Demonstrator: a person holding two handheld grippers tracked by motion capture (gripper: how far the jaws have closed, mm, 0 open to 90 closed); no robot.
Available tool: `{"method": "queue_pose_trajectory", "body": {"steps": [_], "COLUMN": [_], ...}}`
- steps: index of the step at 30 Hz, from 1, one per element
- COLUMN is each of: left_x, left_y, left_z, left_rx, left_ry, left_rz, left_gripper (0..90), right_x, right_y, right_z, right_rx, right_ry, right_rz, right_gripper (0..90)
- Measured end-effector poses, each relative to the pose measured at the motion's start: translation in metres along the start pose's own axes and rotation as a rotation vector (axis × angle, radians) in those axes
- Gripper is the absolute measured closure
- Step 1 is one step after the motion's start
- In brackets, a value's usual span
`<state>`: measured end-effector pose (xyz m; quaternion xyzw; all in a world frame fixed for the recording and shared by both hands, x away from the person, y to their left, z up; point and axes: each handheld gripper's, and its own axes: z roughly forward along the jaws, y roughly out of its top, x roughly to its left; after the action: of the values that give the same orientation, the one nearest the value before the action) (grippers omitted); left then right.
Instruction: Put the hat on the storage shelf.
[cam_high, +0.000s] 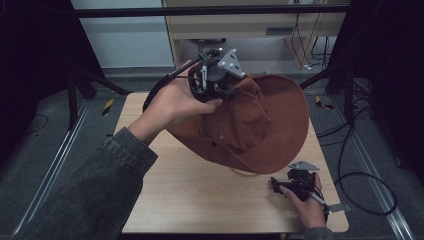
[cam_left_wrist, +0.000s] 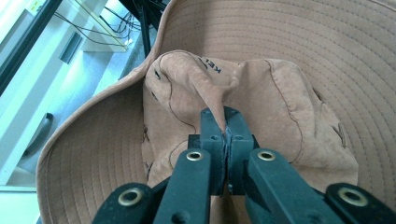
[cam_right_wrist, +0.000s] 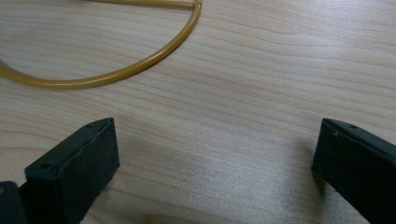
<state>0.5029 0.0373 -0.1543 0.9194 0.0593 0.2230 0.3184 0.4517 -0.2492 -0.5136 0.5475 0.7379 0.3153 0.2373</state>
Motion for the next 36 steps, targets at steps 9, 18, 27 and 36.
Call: {"method": "queue_pose_trajectory", "body": {"steps": [9, 18, 27, 36], "left_x": [0.001, -0.001, 0.001, 0.008], "left_y": [0.007, 0.011, 0.019, 0.023], "left_z": [0.012, 0.024, 0.032, 0.046], "left_rx": [0.002, 0.003, 0.008, 0.008], "left_ry": [-0.006, -0.009, -0.008, -0.014], "left_rz": [0.003, 0.009, 0.012, -0.004], "left_gripper": [88.4, 88.4, 88.4, 88.3], "right_x": [0.000, 0.000, 0.000, -0.001], "right_y": [0.000, 0.000, 0.000, 0.000], "right_z": [0.000, 0.000, 0.000, 0.000], "right_rx": [0.000, 0.000, -0.001, -0.001], "right_ry": [0.001, 0.001, 0.004, 0.006], "right_rz": [0.001, 0.002, 0.000, -0.001], "right_gripper": [0.4, 0.5, 0.6, 0.7]}}
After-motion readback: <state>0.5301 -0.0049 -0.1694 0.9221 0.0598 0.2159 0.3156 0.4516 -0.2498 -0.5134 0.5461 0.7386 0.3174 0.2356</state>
